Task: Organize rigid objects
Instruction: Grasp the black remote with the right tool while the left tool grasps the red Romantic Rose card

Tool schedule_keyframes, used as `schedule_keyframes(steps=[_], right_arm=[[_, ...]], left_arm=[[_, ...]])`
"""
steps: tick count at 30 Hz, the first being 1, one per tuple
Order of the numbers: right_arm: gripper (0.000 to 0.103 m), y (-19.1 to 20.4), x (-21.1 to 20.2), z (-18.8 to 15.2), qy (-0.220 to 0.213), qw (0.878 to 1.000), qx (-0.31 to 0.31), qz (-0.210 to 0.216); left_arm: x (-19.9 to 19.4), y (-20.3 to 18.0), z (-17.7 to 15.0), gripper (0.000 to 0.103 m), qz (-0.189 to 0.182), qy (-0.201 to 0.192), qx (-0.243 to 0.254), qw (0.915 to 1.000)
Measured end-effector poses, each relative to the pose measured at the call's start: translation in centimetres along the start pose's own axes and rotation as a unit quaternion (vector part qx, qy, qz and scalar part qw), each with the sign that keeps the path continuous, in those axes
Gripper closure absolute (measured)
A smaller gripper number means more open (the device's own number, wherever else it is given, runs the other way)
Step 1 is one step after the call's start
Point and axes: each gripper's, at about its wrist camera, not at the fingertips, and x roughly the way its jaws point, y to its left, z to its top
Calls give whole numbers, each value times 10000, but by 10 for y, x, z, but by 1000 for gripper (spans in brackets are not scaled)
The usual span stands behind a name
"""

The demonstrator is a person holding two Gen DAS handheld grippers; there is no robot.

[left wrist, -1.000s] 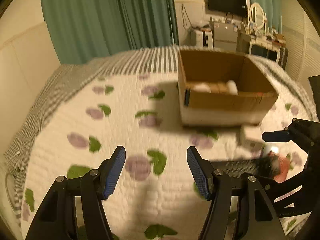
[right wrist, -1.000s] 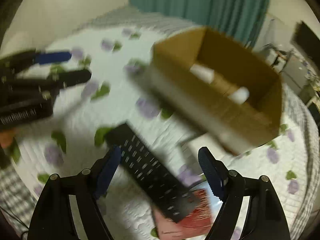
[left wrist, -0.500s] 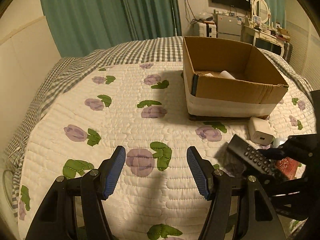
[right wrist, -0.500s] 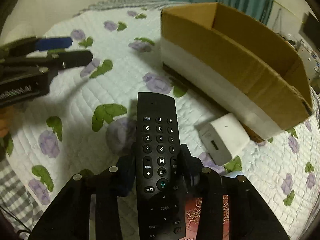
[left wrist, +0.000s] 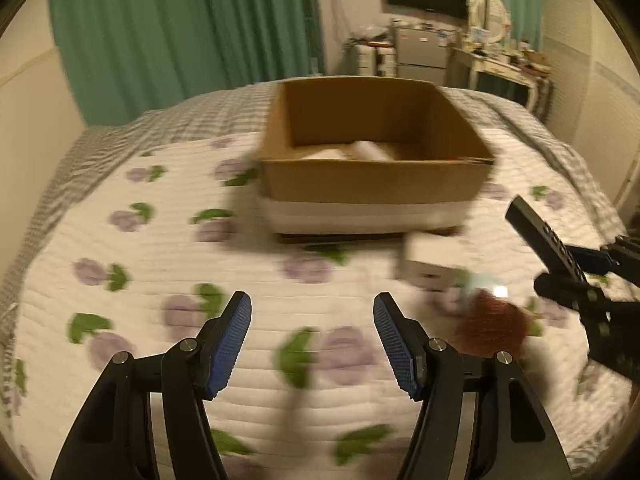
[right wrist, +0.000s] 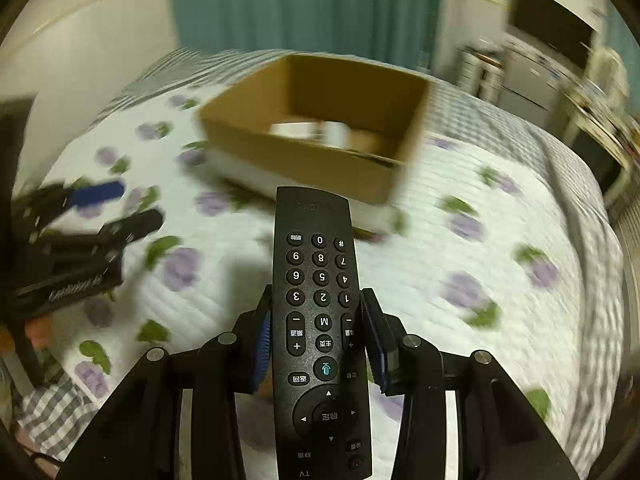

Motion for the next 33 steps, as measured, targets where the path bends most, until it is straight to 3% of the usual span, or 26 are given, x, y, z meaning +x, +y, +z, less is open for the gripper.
schedule_keyframes(steps=[5,11,15,18,21,29,33], right_arm=[[64,-43,-15,-21,12,9979,498,-421],[64,-61,-16,-26,14,9959,756,-498],[64,-61,-12,-27,-7,9962,753,-427],[64,-64,-8,-28,19,9959,816,-382],[64,-68,-4,-30,54,9954,889,-366],[64,-70,6,-31,137,9954,898,-295],[64,-68,8,-30,149,9958,859,-293]], left_arm=[[0,-51,-8,36,-556,88,332,9979],[9,-106,-22,36,-1192,398,812,9887],[30,-121,-33,36,-940,678,1132,9868],[45,-119,-35,29,-740,686,1109,9887],[57,-115,-29,28,-864,756,932,9890],[72,-115,-19,28,-876,684,1021,9886],[67,-110,-21,33,-964,706,968,9881]])
